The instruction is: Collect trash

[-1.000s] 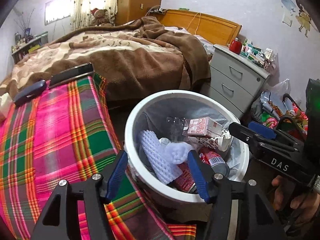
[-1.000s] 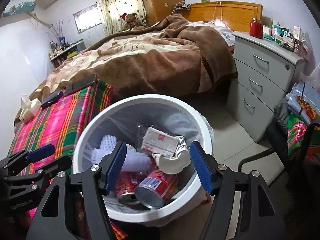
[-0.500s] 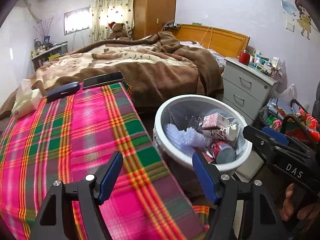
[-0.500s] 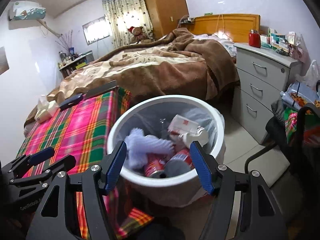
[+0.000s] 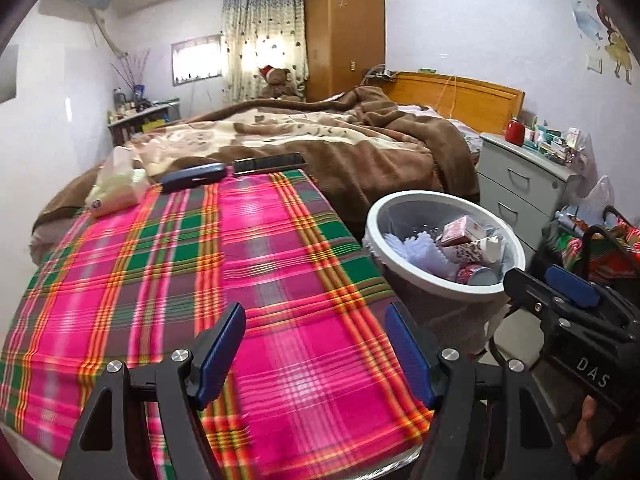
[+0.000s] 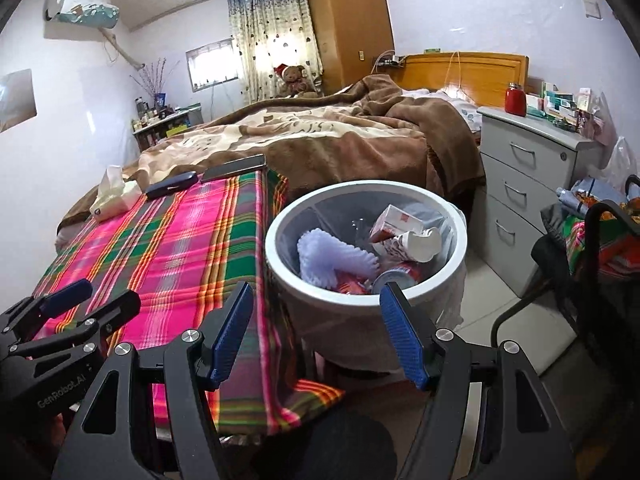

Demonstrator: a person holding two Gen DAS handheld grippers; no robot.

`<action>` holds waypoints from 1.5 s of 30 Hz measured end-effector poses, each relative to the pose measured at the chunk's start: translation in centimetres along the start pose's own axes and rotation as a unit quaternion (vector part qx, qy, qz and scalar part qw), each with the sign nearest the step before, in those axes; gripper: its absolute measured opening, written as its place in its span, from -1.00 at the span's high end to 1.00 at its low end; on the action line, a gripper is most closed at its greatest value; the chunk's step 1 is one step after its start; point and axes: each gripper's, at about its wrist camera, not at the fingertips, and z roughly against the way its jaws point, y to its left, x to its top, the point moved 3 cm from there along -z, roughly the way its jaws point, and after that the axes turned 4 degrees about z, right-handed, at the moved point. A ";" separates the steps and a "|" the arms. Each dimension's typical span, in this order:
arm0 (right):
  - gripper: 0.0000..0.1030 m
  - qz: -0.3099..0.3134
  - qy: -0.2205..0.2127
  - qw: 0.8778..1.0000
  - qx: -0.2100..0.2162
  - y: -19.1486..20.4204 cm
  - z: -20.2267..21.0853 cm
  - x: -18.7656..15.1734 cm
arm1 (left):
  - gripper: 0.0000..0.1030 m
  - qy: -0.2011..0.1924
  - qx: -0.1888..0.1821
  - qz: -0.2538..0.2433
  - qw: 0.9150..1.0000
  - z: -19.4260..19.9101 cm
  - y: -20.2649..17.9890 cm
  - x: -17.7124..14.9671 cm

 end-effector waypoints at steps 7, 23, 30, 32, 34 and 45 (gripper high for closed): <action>-0.31 -0.001 -0.005 1.000 -0.003 0.4 0.7 -0.7 | -0.39 -0.013 0.007 0.008 1.000 1.5 1.0 -1.1; -0.31 -0.003 -0.012 1.000 0.001 0.7 1.2 -1.0 | -0.39 -0.020 0.009 0.010 1.000 2.6 0.9 -1.4; -0.31 -0.001 -0.014 1.000 0.001 1.1 1.5 -1.1 | -0.39 -0.020 0.010 0.009 1.000 2.7 0.8 -1.5; -0.31 -0.001 -0.014 1.000 -0.001 1.2 1.6 -1.1 | -0.39 -0.020 0.008 0.009 1.000 2.7 0.8 -1.5; -0.31 -0.002 -0.015 1.000 -0.001 1.3 1.7 -1.1 | -0.39 -0.020 0.009 0.010 1.000 2.7 0.8 -1.5; -0.31 -0.002 -0.016 1.000 -0.001 1.5 1.9 -1.0 | -0.39 -0.019 0.010 0.013 1.000 2.9 1.0 -1.6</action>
